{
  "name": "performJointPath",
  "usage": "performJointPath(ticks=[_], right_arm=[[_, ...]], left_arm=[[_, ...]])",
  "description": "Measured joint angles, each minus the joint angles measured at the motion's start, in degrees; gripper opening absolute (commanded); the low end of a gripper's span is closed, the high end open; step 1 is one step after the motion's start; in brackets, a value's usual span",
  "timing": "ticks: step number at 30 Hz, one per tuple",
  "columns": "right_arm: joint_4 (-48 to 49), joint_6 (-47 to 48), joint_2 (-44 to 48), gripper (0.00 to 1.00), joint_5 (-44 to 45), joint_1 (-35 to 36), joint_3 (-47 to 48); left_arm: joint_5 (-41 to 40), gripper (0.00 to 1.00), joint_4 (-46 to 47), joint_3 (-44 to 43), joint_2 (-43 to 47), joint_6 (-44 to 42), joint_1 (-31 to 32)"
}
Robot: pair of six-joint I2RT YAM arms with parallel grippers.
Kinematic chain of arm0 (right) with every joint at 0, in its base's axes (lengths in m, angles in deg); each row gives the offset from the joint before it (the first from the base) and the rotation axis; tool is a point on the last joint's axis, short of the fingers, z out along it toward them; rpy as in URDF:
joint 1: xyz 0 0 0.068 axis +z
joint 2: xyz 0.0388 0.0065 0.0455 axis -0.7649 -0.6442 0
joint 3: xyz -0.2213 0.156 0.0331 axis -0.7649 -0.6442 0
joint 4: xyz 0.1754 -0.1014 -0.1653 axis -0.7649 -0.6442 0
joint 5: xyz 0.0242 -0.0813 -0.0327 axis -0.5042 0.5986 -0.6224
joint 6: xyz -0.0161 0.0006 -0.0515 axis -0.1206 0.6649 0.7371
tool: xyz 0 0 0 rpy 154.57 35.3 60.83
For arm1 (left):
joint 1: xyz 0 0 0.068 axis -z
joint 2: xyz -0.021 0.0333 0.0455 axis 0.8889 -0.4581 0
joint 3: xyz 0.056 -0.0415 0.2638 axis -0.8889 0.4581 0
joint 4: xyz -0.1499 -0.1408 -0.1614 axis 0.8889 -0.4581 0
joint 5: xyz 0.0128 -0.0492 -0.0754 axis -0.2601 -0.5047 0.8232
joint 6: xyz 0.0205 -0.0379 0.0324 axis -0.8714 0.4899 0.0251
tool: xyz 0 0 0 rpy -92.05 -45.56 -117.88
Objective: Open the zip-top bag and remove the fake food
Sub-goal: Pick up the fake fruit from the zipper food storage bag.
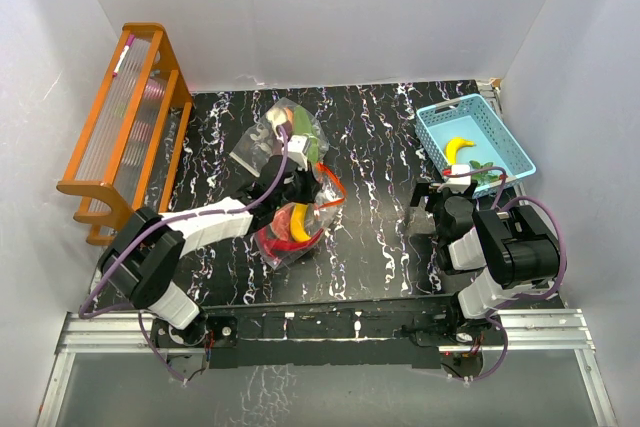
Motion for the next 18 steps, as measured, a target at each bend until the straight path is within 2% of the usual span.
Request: performJointPath(ticks=[18], right_arm=[[0.0, 0.0, 0.0, 0.98, 0.0, 0.0, 0.0]], left_arm=[[-1.0, 0.0, -0.3, 2.8, 2.6, -0.5, 0.0]])
